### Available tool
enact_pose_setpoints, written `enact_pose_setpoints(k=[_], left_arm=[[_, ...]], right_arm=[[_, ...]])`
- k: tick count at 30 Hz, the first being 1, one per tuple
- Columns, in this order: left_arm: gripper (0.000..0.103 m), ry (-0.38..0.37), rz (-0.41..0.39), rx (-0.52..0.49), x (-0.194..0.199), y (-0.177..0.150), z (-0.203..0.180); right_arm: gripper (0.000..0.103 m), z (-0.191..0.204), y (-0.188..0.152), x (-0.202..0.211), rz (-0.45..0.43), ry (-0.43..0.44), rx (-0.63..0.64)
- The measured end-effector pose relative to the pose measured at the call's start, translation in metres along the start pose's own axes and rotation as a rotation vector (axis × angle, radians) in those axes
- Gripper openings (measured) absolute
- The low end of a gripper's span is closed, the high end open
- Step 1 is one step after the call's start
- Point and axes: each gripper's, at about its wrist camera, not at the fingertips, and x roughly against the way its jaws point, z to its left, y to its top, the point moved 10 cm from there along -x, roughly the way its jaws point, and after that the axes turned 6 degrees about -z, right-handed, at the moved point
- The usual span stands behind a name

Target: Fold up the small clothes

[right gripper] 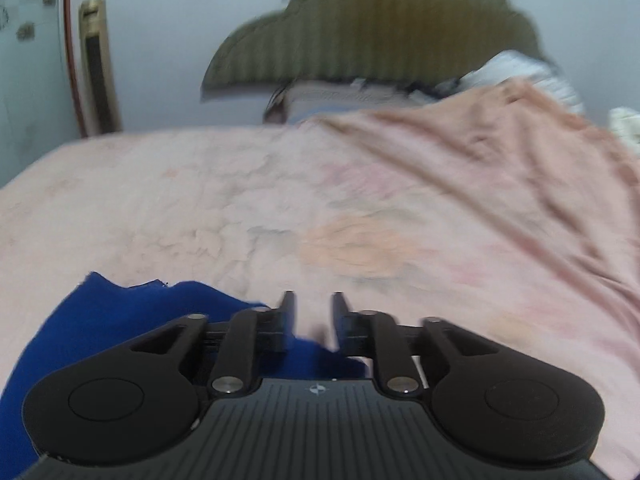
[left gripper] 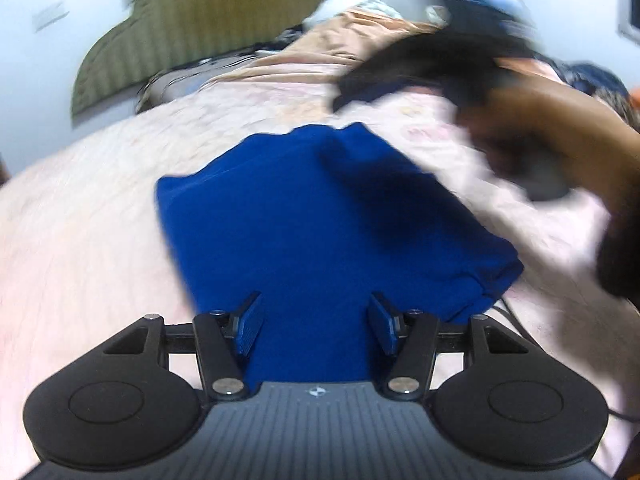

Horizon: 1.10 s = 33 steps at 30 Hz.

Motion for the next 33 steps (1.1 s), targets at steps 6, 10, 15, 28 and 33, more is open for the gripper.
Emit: enact_pose_setpoints(k=[6, 10, 15, 28, 33], left_arm=[[0.058, 0.032, -0.03, 0.083, 0.024, -0.007, 0.026], [0.074, 0.035, -0.052, 0.16, 0.039, -0.014, 0.04], [0.075, 0.022, -0.003, 0.243, 0.043, -0.024, 0.051], [0.075, 0.049, -0.06, 0.343, 0.015, 0.001, 0.086], [0.076, -0.074, -0.009, 0.568, -0.031, 0.015, 0.114]], right_arm=[[0.05, 0.001, -0.054, 0.109, 0.015, 0.158, -0.083], [0.052, -0.007, -0.099, 0.151, 0.046, 0.188, -0.229], [0.008, 0.002, -0.133, 0.161, 0.079, 0.195, -0.273], [0.048, -0.008, -0.121, 0.172, 0.039, 0.151, -0.265], [0.074, -0.028, -0.103, 0.129, 0.052, 0.244, -0.382]])
